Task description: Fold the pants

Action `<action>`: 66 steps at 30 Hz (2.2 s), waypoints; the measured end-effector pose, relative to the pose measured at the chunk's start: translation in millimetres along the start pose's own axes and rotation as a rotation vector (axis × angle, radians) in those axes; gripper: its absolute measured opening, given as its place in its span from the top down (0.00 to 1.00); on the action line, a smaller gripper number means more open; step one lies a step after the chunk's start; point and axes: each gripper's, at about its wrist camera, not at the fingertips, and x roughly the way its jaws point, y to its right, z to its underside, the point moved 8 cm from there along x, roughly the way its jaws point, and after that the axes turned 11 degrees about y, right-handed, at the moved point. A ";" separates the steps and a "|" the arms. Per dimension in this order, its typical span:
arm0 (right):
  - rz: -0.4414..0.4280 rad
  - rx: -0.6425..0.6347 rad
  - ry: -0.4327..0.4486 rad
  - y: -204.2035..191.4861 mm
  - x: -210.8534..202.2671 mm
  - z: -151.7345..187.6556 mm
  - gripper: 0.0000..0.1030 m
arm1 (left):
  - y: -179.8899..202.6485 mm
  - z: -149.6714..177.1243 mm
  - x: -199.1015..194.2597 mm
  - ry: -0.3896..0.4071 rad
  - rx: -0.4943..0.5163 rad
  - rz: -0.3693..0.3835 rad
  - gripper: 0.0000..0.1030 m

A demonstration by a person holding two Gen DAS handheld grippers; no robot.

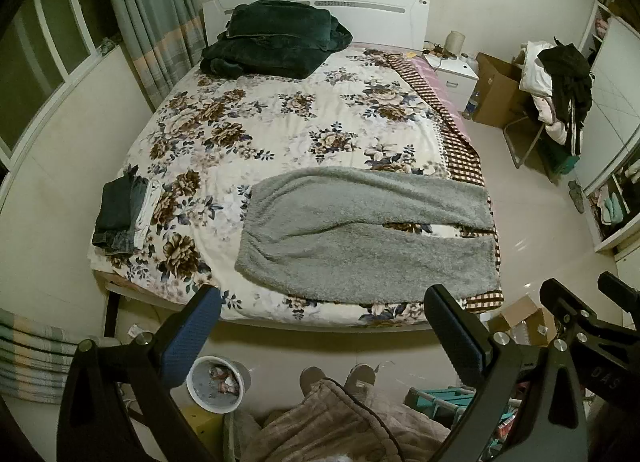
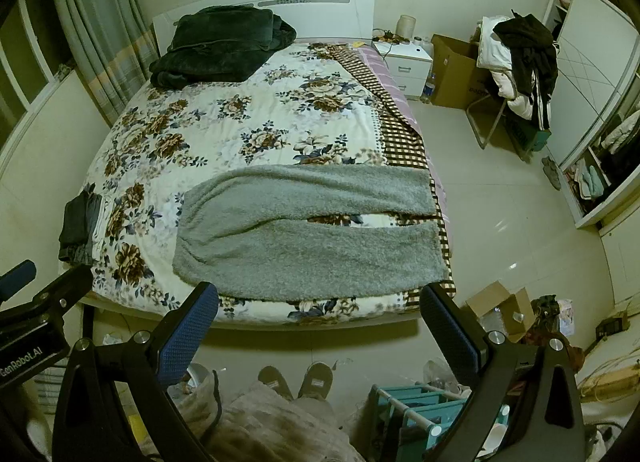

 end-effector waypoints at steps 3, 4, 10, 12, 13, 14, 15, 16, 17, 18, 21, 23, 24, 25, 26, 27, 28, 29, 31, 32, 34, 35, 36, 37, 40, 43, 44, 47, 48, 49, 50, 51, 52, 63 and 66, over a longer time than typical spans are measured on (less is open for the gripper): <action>0.000 0.000 -0.001 -2.1 0.8 2.1 0.01 | -0.8 0.4 -0.4 0.000 -0.001 0.000 0.00; 0.000 -0.001 0.000 -0.8 0.3 1.1 0.01 | 2.8 0.0 -2.4 0.001 -0.001 0.000 0.00; 0.007 0.002 0.003 -1.3 2.3 3.7 0.01 | 7.5 -1.9 0.0 0.006 0.003 0.002 0.00; 0.025 0.006 0.011 -3.7 6.1 6.8 0.01 | 8.9 -10.8 4.9 0.043 0.018 -0.032 0.00; 0.035 0.014 0.017 -4.9 9.5 9.3 0.01 | 9.2 -16.1 9.8 0.060 0.026 -0.048 0.00; 0.043 0.021 0.023 -5.1 12.3 10.5 0.01 | 9.0 -21.5 16.1 0.077 0.032 -0.059 0.00; 0.057 0.029 0.032 -4.2 17.5 11.2 0.01 | 7.5 -27.6 24.2 0.096 0.035 -0.074 0.00; 0.073 0.041 0.045 -2.5 27.0 10.7 0.01 | 2.3 -32.1 31.0 0.110 0.035 -0.085 0.00; 0.090 0.053 0.051 -0.8 36.3 8.6 0.01 | 0.2 -39.2 42.0 0.127 0.033 -0.095 0.00; 0.109 0.075 0.052 3.2 50.8 8.4 0.01 | 0.4 -48.8 58.3 0.140 0.030 -0.116 0.00; 0.136 0.134 0.022 22.2 100.4 -9.2 0.01 | -19.9 -60.0 104.6 0.130 -0.009 -0.128 0.00; 0.148 0.161 -0.008 34.9 137.1 -15.4 0.01 | -19.5 -66.3 140.6 0.093 -0.020 -0.143 0.00; 0.162 0.169 -0.028 41.3 157.9 -16.7 0.01 | -18.5 -67.9 158.6 0.071 -0.020 -0.141 0.00; 0.172 0.171 -0.046 47.4 179.8 -19.8 0.01 | -23.4 -67.0 170.3 0.059 -0.019 -0.143 0.00; 0.180 0.173 -0.060 52.4 198.7 -22.5 0.01 | -18.0 -70.0 195.1 0.034 -0.011 -0.159 0.00; 0.191 0.182 -0.089 60.3 226.4 -22.8 0.01 | -18.1 -70.5 209.9 0.016 -0.007 -0.163 0.00; 0.185 0.196 -0.110 64.0 246.3 -27.2 0.01 | -20.2 -70.4 224.8 0.000 -0.005 -0.165 0.00; 0.177 0.224 -0.140 70.4 273.0 -29.9 0.01 | -14.4 -73.2 249.2 -0.022 -0.001 -0.182 0.00; 0.161 0.278 -0.193 80.0 322.2 -38.1 0.01 | -16.2 -78.3 279.3 -0.048 0.006 -0.195 0.00; 0.154 0.309 -0.220 87.7 350.7 -42.7 0.01 | -14.8 -82.3 295.1 -0.060 0.014 -0.204 0.00; 0.146 0.360 -0.264 102.4 400.7 -50.8 0.01 | -2.9 -91.8 335.2 -0.087 0.029 -0.224 0.00; 0.145 0.389 -0.291 112.4 430.0 -54.1 0.01 | -1.3 -96.5 347.2 -0.095 0.034 -0.227 0.00; 0.139 0.412 -0.311 118.6 455.2 -58.6 0.01 | 7.9 -102.9 372.4 -0.107 0.045 -0.235 0.00; 0.134 0.446 -0.336 128.8 486.9 -62.6 0.01 | 10.4 -108.2 385.6 -0.111 0.051 -0.237 0.00; 0.134 0.521 -0.392 150.6 570.3 -72.3 0.01 | 29.0 -123.1 452.0 -0.140 0.092 -0.232 0.00; 0.163 0.577 -0.435 170.4 651.4 -74.9 0.01 | 47.9 -127.6 516.3 -0.166 0.148 -0.213 0.00; 0.173 0.589 -0.450 177.7 676.9 -75.3 0.01 | 54.9 -126.0 540.7 -0.174 0.173 -0.202 0.00; 0.189 0.654 -0.510 192.5 748.7 -64.8 0.01 | 70.8 -119.3 607.1 -0.208 0.256 -0.178 0.00; 0.187 0.687 -0.533 197.6 779.8 -60.8 0.01 | 77.4 -115.9 630.1 -0.223 0.284 -0.171 0.00; 0.191 0.698 -0.543 199.5 790.9 -56.9 0.01 | 81.3 -111.1 649.3 -0.231 0.307 -0.157 0.00; 0.197 0.710 -0.555 202.9 807.7 -52.3 0.01 | 84.9 -105.9 667.7 -0.240 0.330 -0.141 0.00; 0.204 0.727 -0.569 207.5 833.3 -48.0 0.01 | 91.9 -102.6 689.3 -0.253 0.353 -0.125 0.00; 0.211 0.734 -0.577 208.2 840.7 -41.9 0.01 | 95.7 -100.2 702.1 -0.262 0.367 -0.118 0.00; 0.263 0.833 -0.670 213.4 935.9 -9.7 0.08 | 124.5 -72.5 802.3 -0.365 0.524 0.057 0.17; 0.291 0.780 -0.661 210.9 944.5 -13.7 0.29 | 135.8 -62.6 807.2 -0.417 0.490 0.191 0.66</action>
